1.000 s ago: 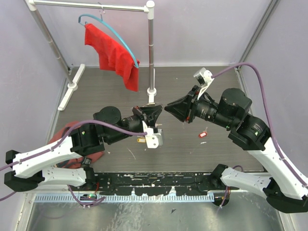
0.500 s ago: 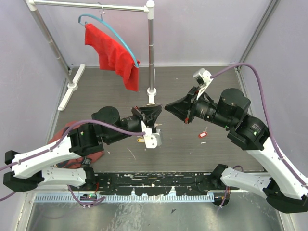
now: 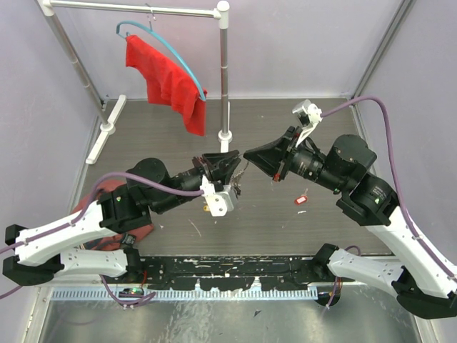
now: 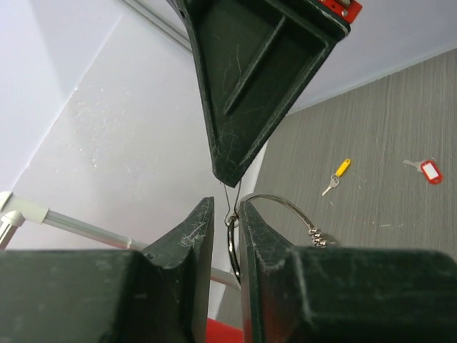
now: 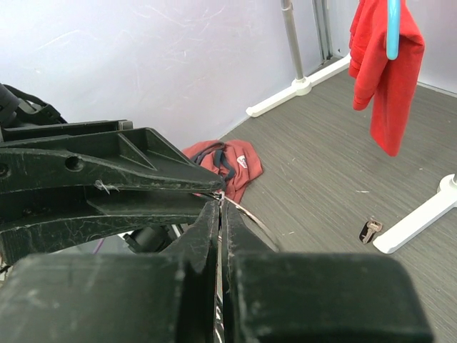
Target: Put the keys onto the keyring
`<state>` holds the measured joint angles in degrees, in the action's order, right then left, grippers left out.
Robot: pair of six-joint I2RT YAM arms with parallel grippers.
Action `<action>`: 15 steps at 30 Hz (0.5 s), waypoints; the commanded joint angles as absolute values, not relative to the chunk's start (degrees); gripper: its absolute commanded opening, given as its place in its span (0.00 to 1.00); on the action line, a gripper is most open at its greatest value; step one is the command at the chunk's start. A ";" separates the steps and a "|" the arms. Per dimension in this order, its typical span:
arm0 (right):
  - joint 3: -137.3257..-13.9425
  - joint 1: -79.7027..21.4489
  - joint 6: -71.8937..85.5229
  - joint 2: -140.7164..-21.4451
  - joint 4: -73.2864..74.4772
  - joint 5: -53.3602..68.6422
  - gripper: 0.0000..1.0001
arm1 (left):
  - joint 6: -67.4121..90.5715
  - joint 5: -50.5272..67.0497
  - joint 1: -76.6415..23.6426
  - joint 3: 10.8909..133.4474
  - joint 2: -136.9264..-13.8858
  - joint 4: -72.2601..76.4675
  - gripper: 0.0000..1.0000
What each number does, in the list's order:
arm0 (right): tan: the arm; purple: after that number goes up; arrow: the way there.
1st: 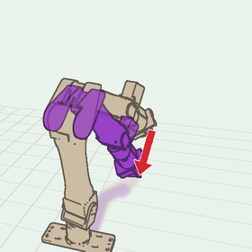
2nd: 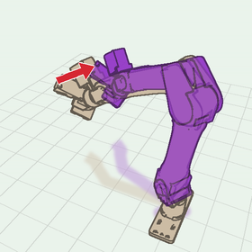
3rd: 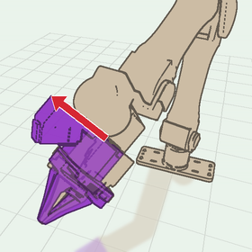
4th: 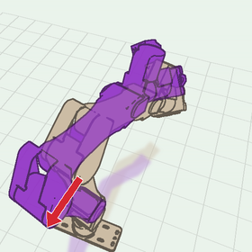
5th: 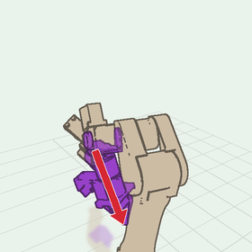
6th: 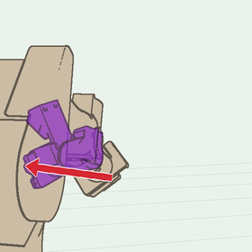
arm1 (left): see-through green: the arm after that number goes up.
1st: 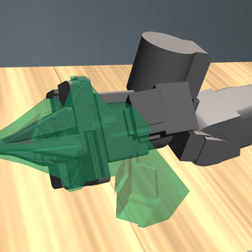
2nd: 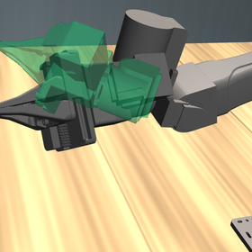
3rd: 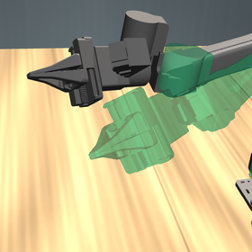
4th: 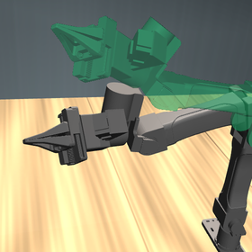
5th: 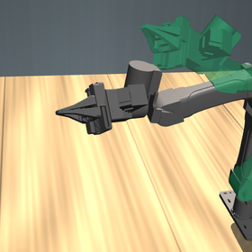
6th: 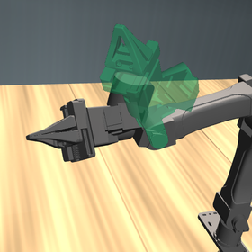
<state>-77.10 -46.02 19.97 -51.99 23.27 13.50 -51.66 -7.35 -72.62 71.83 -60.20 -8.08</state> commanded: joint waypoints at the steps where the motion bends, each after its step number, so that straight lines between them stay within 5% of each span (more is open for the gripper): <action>1: -76.74 -46.17 21.14 -50.88 19.65 13.13 0.01 | -50.37 -7.93 -72.77 71.12 -59.77 -1.33 0.27; 15: -75.49 -46.19 21.36 -48.78 18.15 10.10 0.01 | -47.79 -7.12 -72.77 70.95 -60.57 -0.70 0.38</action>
